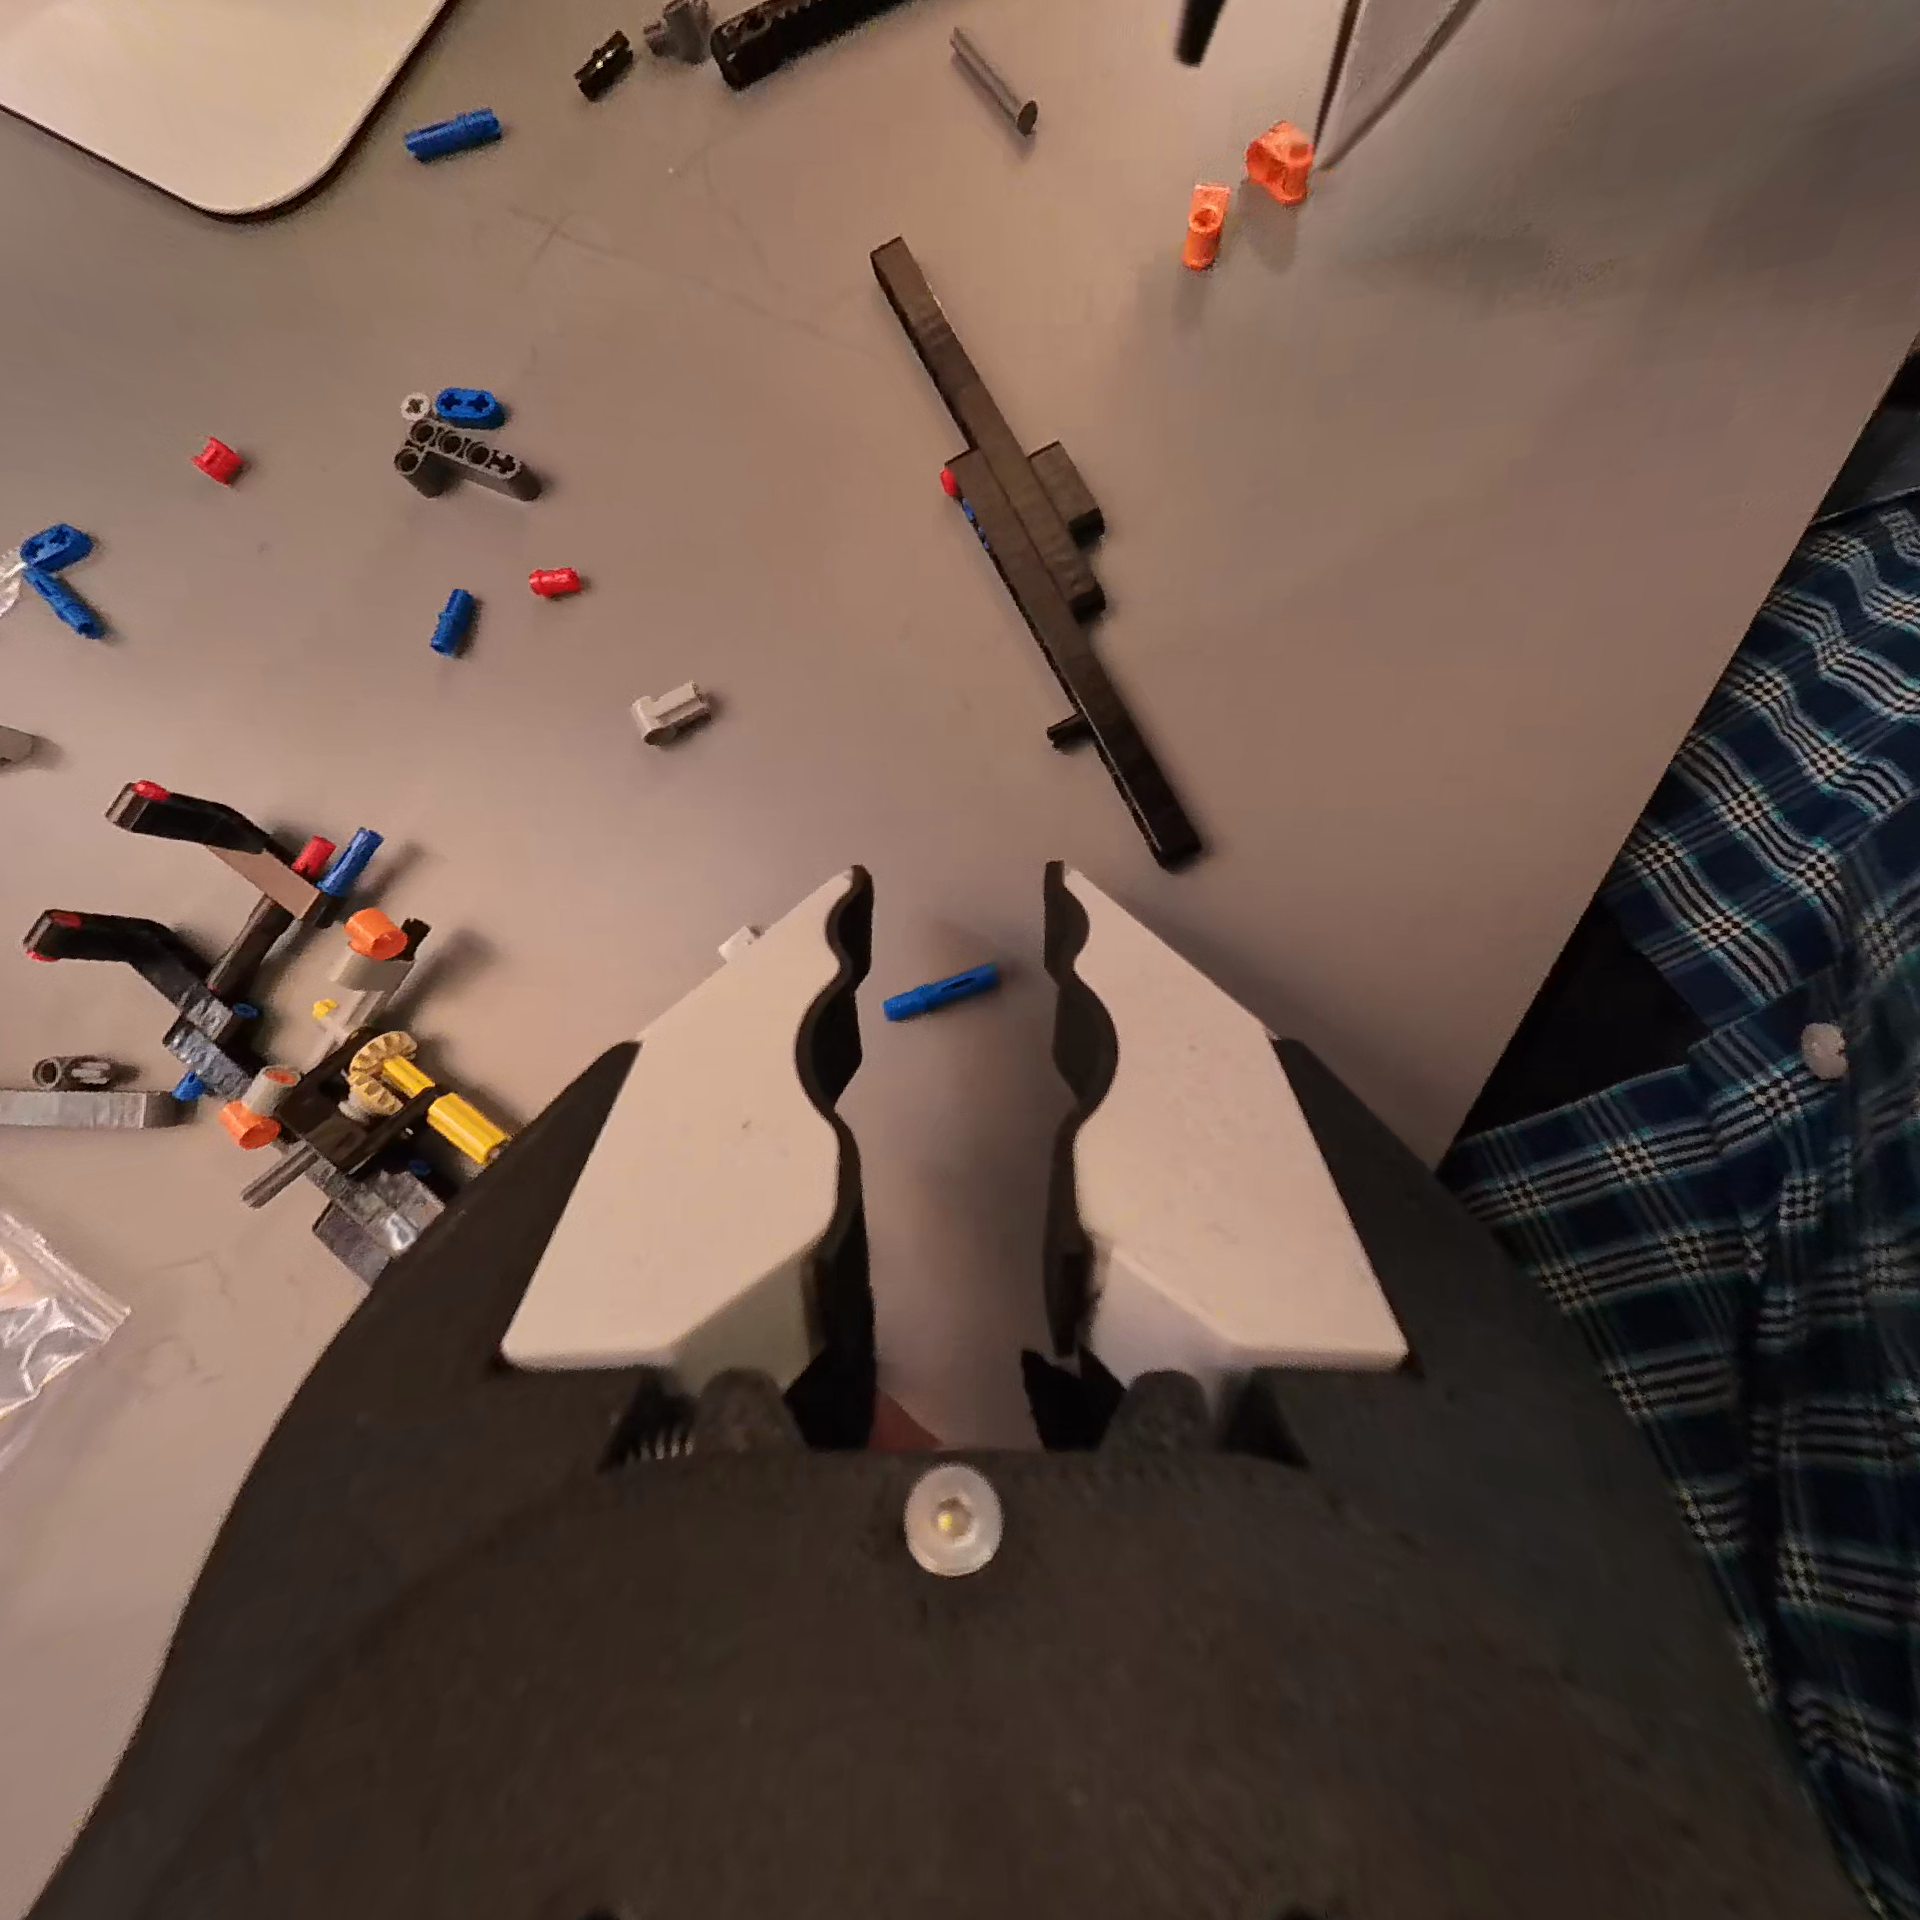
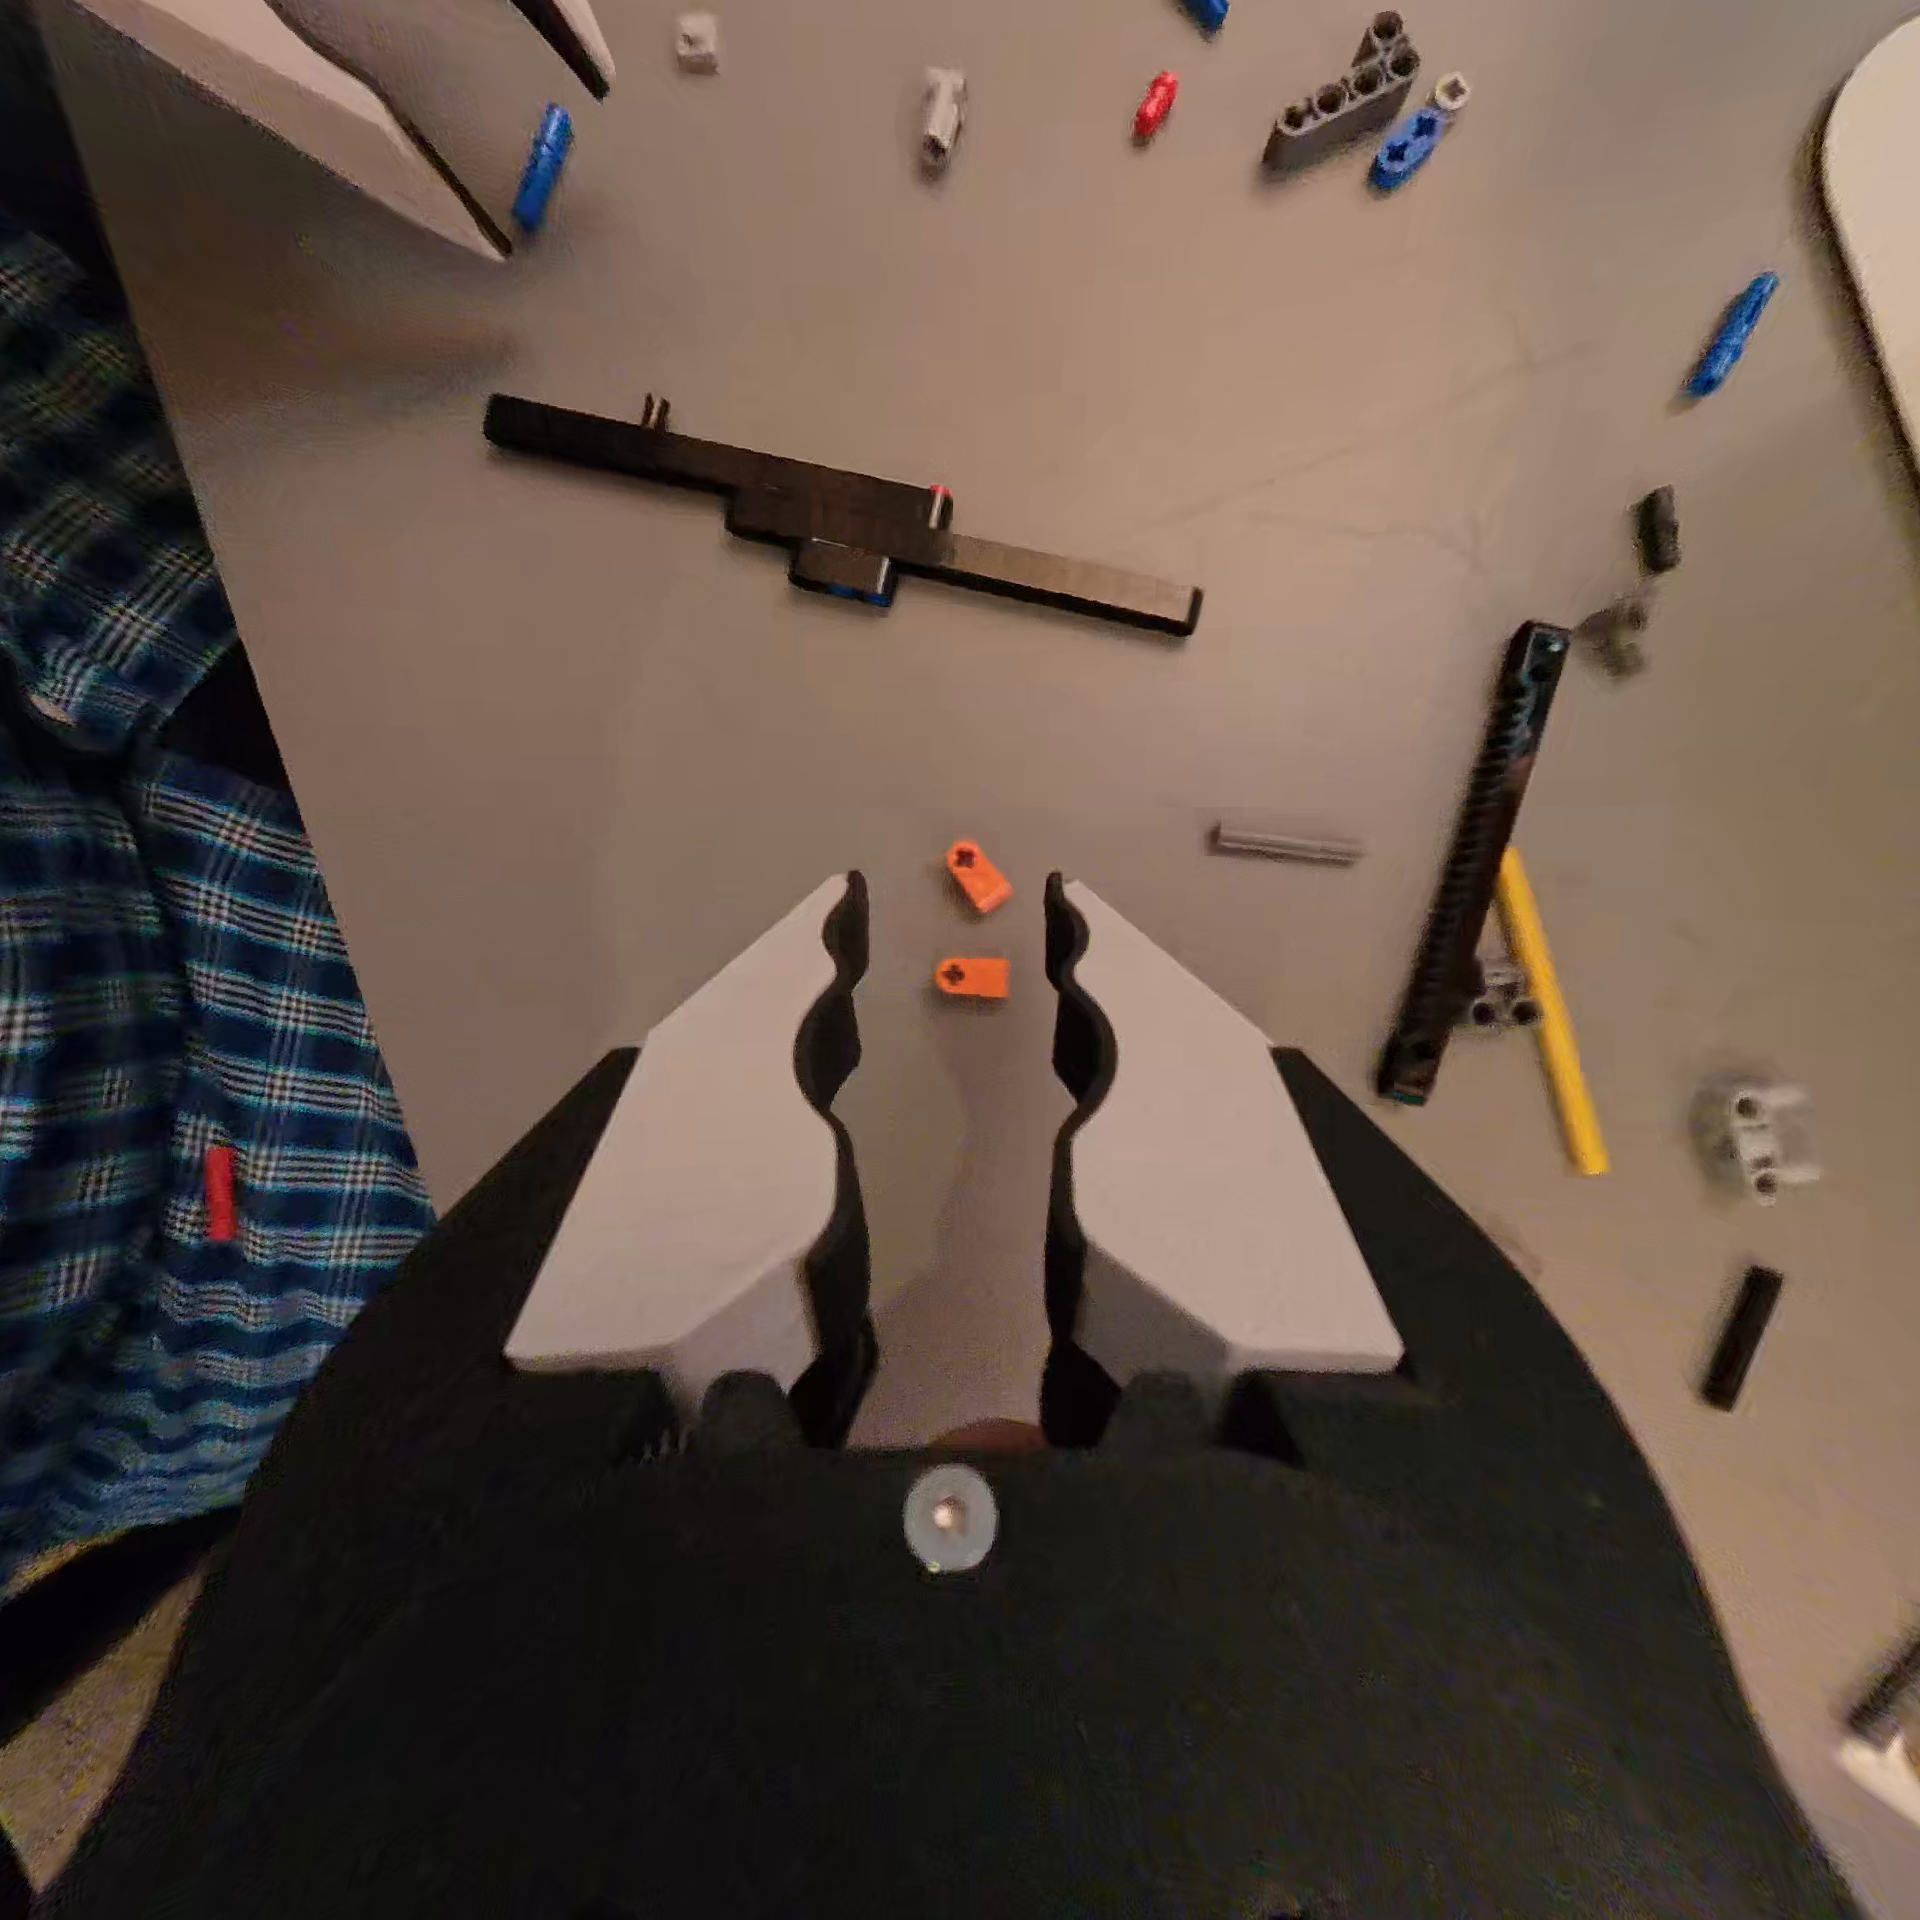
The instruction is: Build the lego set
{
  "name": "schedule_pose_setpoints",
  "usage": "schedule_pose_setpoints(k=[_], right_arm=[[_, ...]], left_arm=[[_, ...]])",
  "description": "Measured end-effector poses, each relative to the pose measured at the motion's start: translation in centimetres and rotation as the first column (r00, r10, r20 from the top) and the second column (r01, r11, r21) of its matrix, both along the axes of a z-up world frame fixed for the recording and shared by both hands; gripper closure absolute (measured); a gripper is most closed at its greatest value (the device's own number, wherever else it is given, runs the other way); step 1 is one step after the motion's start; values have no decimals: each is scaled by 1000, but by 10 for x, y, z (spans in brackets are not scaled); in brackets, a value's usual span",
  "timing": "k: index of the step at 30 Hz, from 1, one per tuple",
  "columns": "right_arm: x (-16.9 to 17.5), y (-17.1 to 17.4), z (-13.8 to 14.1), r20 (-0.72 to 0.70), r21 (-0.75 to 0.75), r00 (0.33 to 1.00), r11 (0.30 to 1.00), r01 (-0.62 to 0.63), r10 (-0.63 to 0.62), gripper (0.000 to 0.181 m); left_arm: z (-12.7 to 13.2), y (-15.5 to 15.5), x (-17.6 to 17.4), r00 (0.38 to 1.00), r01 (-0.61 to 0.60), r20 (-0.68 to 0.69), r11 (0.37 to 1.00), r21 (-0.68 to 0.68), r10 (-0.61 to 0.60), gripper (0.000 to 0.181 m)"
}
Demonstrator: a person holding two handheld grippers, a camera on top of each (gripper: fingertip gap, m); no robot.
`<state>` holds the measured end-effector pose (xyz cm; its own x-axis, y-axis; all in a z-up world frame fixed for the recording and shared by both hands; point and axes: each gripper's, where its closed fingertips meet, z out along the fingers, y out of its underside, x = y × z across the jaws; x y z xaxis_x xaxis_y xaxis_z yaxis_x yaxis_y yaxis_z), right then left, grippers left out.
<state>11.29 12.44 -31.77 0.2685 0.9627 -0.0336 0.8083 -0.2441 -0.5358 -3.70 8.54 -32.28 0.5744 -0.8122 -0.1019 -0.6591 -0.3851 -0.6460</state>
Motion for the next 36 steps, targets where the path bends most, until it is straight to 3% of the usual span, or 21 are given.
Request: schedule_pose_setpoints(k=[12, 16, 28, 29, 31, 36], right_arm=[[-4, 1, -17, 87, 33, 996, 999, 27, -30, 157], [-7, 2, -21, 96, 33, 995, 999, 7, -10, 167], [-10, 10, -22, 173, 61, 962, 972, -226, 212, 174], [-10, 10, -22, 177, 66, 958, 968, -240, 226, 173], [-12, 13, -20, 178, 61, 961, 972, -228, 214, 153], [-11, 13, -15, 137, 82, 975, 979, -187, 175, 139]], left_arm=[[9, 0, -2, 1000, -5, 0, 1000, 26, 5, 150], [8, -1, 0, 1000, 2, -2, 1000, 24, -2, 150], [5, -1, 1, 1000, 3, -4, 1000, 18, -3, 150], [5, -1, 1, 1000, 4, -4, 1000, 16, -4, 150], [4, -1, 2, 1000, 4, -5, 1000, 15, -4, 150], [3, 0, 2, 1000, -1, 0, 1000, 12, 1, 150]])
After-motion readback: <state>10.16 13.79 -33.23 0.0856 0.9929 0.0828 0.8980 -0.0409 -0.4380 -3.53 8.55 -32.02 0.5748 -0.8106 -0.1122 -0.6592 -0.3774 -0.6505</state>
